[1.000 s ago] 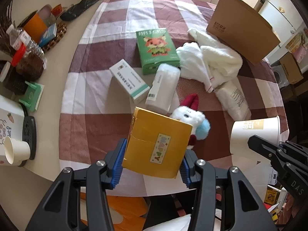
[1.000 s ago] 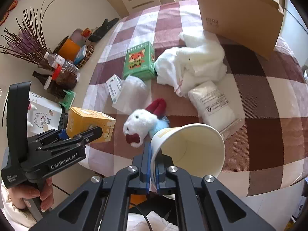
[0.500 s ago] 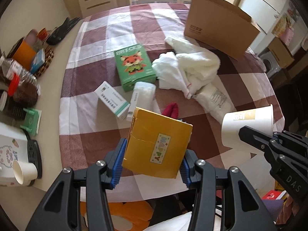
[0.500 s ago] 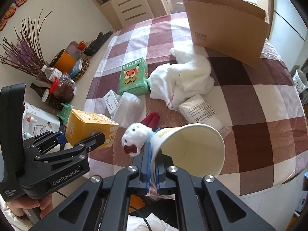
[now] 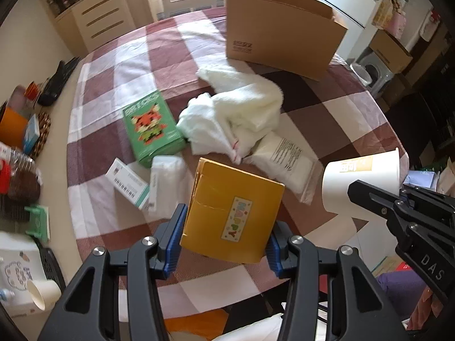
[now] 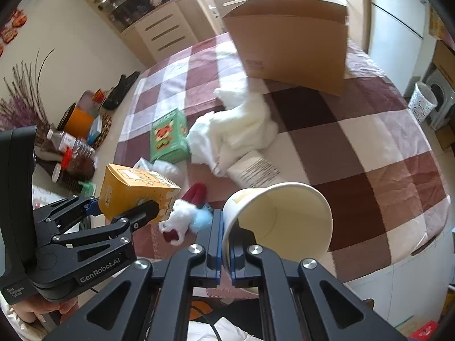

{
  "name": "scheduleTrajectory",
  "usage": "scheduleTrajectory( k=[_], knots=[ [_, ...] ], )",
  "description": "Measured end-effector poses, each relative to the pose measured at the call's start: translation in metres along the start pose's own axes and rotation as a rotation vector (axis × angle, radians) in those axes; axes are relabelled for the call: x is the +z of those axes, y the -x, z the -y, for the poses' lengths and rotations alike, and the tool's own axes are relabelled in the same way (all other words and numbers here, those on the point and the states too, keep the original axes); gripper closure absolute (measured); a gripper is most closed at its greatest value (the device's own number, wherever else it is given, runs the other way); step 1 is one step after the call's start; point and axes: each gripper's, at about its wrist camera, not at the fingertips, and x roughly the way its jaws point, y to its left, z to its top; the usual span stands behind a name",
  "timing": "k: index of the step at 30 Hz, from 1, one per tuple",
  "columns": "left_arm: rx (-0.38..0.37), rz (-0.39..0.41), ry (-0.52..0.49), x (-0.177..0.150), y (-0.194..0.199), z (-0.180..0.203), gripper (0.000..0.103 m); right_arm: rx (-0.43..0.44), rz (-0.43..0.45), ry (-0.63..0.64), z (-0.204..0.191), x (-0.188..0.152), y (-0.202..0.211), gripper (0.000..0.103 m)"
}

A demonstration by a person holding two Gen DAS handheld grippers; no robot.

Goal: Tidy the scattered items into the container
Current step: 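Carry the yellow box and paper cup with both tools toward the cardboard box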

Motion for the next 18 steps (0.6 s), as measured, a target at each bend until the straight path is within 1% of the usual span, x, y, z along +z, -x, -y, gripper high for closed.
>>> scheduleTrajectory(
  k=[9,18],
  knots=[
    [-0.011,0.008,-0.064,0.032,-0.007,0.025,0.053,-0.03,0.042,-0.063,0.028,0.019,0.008,0.1],
    [-0.011,0.028,-0.091,0.06,-0.01,0.037,0.053,-0.045,0.066,-0.084,0.042,0.038,0.01,0.1]
  ],
)
